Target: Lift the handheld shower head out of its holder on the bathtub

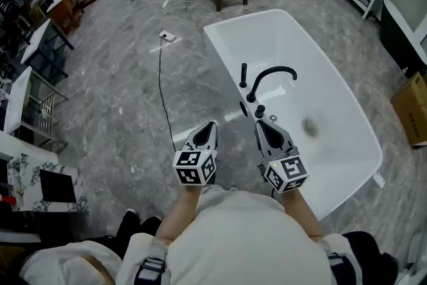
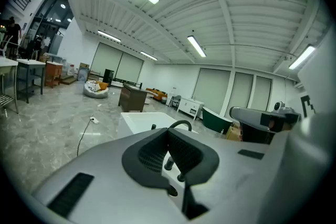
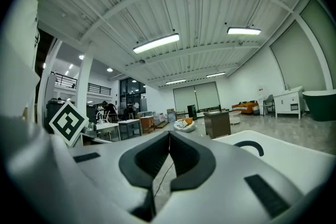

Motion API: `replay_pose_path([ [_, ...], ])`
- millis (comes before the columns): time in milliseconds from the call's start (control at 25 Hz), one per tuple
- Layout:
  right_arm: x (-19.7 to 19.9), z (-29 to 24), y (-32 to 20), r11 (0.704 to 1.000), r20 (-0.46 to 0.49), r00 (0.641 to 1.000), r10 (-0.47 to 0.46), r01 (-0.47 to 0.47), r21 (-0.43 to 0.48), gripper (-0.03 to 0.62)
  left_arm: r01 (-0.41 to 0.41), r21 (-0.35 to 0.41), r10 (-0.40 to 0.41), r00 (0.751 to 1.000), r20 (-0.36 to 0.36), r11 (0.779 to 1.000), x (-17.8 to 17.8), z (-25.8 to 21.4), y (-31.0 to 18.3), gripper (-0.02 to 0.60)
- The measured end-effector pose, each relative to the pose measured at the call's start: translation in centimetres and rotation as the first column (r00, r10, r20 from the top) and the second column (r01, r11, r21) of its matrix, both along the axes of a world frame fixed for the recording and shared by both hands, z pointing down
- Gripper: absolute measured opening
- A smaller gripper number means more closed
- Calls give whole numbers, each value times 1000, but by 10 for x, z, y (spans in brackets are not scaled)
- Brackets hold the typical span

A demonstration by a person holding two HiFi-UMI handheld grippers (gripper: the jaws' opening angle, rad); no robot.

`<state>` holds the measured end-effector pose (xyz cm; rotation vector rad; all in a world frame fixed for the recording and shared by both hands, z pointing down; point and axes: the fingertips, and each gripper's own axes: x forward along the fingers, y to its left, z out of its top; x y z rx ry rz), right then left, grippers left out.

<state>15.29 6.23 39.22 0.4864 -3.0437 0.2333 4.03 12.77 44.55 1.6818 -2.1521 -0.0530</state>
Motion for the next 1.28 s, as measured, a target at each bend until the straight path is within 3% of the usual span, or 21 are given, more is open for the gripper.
replay_pose_path([
  [680,-6,15,-17,1000,-30,999,14,-14,-21,20,29,-28,-30,999,-41,999,-17,17,-11,20],
  [1040,-43,21,-55,998,-44,997,63,-64,-26,20,16,-47,-19,998,-62,999,-63,32,-45,20],
  [1280,-82,17,-93,993,-47,992,113,-114,-21,20,-44,-66,38,996,-78,997,-102,40,-87,20],
])
